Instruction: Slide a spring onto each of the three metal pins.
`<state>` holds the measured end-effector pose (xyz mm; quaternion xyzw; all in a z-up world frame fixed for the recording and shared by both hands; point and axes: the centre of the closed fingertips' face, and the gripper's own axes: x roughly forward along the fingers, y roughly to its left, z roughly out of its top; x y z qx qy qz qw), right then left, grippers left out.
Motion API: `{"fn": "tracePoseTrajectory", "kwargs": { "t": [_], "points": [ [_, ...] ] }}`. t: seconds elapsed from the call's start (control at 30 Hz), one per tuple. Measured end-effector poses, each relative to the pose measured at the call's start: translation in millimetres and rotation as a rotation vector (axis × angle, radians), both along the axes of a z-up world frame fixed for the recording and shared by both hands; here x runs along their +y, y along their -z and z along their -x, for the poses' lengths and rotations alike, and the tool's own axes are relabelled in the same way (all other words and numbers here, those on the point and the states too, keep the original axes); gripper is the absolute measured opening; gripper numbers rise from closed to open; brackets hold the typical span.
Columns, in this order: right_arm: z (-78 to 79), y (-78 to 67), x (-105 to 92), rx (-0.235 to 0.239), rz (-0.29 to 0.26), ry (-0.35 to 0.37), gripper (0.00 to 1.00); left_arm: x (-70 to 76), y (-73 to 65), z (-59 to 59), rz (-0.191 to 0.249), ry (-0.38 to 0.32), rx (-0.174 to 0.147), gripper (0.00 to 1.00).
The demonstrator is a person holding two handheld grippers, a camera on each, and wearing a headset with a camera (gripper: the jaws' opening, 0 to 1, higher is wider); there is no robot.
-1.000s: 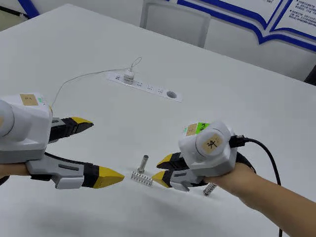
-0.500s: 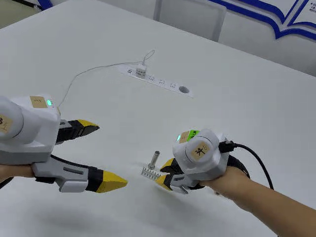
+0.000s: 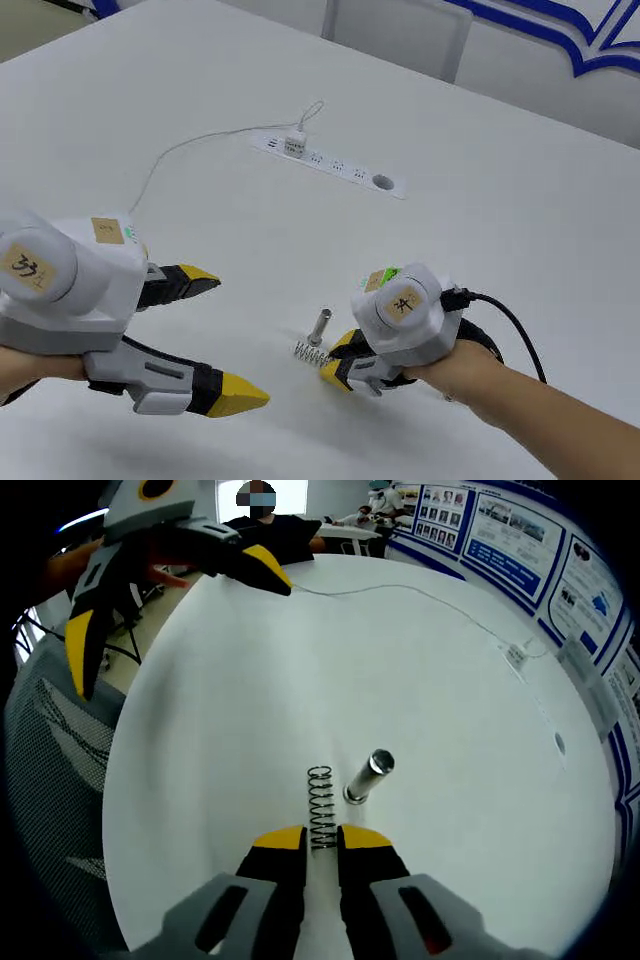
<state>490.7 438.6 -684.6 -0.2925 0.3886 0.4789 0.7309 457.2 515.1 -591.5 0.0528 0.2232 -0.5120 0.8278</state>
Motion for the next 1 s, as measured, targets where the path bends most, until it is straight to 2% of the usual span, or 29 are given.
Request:
{"fn": "tracePoseTrajectory", "kwargs": {
  "t": [0.23, 0.3, 0.53, 0.67, 0.83, 1.0],
  "points": [
    [4.1, -0.2, -0.6, 0.0, 0.016, -0.013, 0.11, -5.6, -2.8, 3.7, -0.007, 0.016, -0.004, 0.83],
    [5.4, -4.2, -0.1, -0.016, 0.014, -0.019, 0.11, -6.4, -3.6, 4.4, -0.009, 0.016, -0.008, 0.82],
    [9.0, -38.5, 8.9, -0.067, -0.075, -0.023, 0.11, -16.4, -4.0, 11.6, -0.016, 0.044, -0.014, 0.8],
    [15.2, -50.3, 7.1, -0.093, -0.081, -0.043, 0.11, -22.2, -6.0, 14.8, -0.021, 0.068, -0.025, 0.79],
    [30.1, -70.6, 6.1, -0.137, -0.088, -0.103, 0.1, -33.1, -15.1, 19.1, 0.018, 0.098, -0.038, 0.73],
    [46.6, -90.3, 7.9, -0.188, -0.093, -0.181, 0.1, -44.1, -17.6, 24.8, 0.009, 0.135, -0.058, 0.68]
  ]
}}
